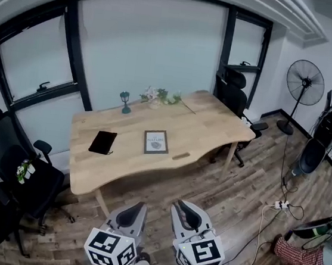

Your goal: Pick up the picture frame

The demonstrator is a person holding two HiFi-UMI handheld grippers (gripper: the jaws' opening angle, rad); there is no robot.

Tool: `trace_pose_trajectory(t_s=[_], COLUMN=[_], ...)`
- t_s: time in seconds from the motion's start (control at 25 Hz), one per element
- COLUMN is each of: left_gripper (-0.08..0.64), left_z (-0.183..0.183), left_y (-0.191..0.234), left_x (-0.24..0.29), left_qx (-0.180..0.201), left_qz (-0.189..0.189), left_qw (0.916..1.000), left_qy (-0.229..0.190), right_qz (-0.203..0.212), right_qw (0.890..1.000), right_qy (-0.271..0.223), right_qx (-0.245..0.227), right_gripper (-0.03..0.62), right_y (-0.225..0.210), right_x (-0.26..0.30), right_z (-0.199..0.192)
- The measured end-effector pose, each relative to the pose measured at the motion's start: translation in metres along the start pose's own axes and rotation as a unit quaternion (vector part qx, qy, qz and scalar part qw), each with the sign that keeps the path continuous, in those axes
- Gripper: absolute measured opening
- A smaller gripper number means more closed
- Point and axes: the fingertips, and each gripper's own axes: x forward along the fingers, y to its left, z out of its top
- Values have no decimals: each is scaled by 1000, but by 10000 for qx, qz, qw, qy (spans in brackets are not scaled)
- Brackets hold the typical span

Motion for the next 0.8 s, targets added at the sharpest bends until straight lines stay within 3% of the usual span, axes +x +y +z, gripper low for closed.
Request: trace_pose_trajectory(t_s=[0.28,0.56,0.8], left_gripper=[14,77,131], left_z=[6,14,12], left_y=[24,55,85], left_x=[17,29,38], left_qx=[-97,-155,-263], left_qz=[-138,-305,-543], left_qw=[9999,9994,9977], left_qy=[-34,21,318], right_qz=[39,41,27], right_qw=[9999,9997,9990], right_qy=[141,240,333], right_qx=[-6,82,300], right_gripper=[69,98,131], right_y=[-4,-2,3], right_x=[28,64,95], right_z=[-3,-3,-9])
